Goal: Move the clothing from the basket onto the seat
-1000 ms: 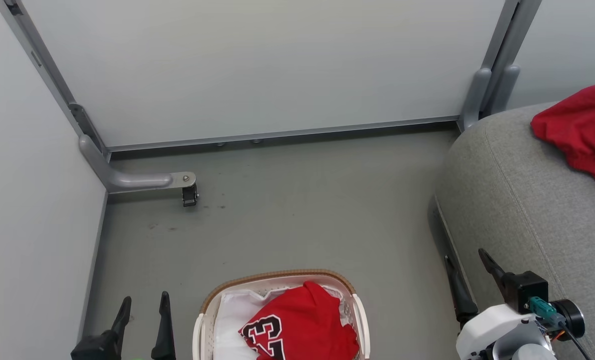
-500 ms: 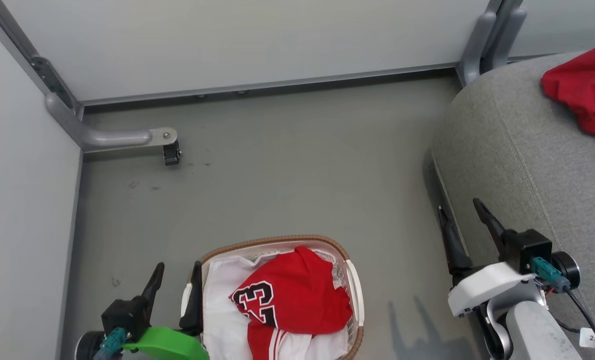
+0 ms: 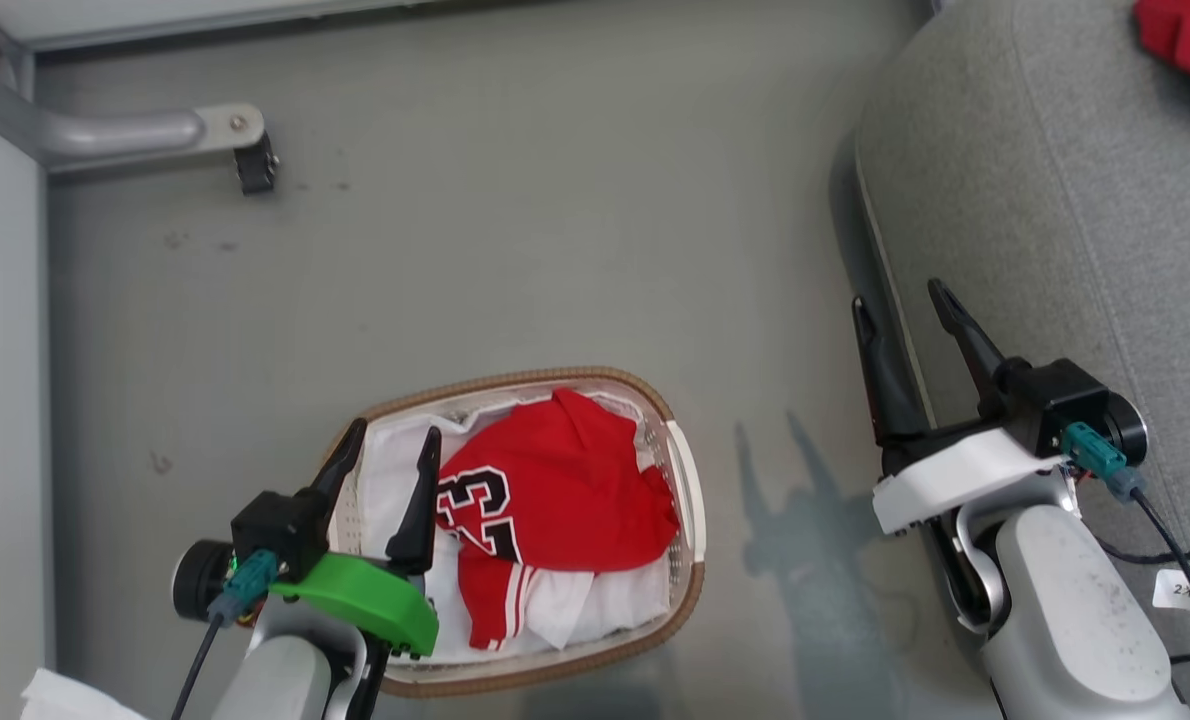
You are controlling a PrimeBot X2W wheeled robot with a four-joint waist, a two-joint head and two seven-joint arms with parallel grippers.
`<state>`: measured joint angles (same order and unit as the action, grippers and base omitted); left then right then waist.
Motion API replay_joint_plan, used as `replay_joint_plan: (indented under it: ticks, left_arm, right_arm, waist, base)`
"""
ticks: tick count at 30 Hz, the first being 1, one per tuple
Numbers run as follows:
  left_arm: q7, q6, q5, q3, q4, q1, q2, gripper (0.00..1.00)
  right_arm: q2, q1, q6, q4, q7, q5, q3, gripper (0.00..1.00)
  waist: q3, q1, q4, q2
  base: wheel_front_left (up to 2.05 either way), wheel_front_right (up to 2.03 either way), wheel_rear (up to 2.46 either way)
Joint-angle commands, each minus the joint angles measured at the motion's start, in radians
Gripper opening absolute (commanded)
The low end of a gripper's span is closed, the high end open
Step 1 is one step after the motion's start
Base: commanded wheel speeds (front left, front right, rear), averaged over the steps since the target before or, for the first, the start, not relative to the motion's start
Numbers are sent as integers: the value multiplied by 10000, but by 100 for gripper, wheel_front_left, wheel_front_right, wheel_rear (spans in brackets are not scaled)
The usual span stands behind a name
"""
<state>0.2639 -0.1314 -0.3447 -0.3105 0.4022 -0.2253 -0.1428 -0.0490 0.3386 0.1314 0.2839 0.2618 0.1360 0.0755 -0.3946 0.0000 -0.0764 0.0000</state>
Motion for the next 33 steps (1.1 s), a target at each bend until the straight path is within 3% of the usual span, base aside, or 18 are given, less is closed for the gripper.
replay_joint_plan:
  ticks: [1, 18, 33]
  left_arm:
    - [5, 15, -101, -134, 36, -383, -130, 100]
    - [7, 15, -717, -2654, 1177, -2715, -1055, 100]
    - [5, 15, -1260, -4721, 2549, -4701, -1811, 100]
  right_arm:
    - [-34, 230, -14, -50, 47, 175, 64, 100]
    - [-31, 1190, -14, -628, 47, 341, 445, 100]
    - [-33, 1767, -14, -1236, 47, 343, 648, 100]
  waist:
    - [-1032, 0, -383, 0]
    - [-3387, 0, -999, 0]
    - [-4809, 0, -1180, 0]
  base:
    - [0, 0, 0]
    - [0, 0, 0]
    - [0, 0, 0]
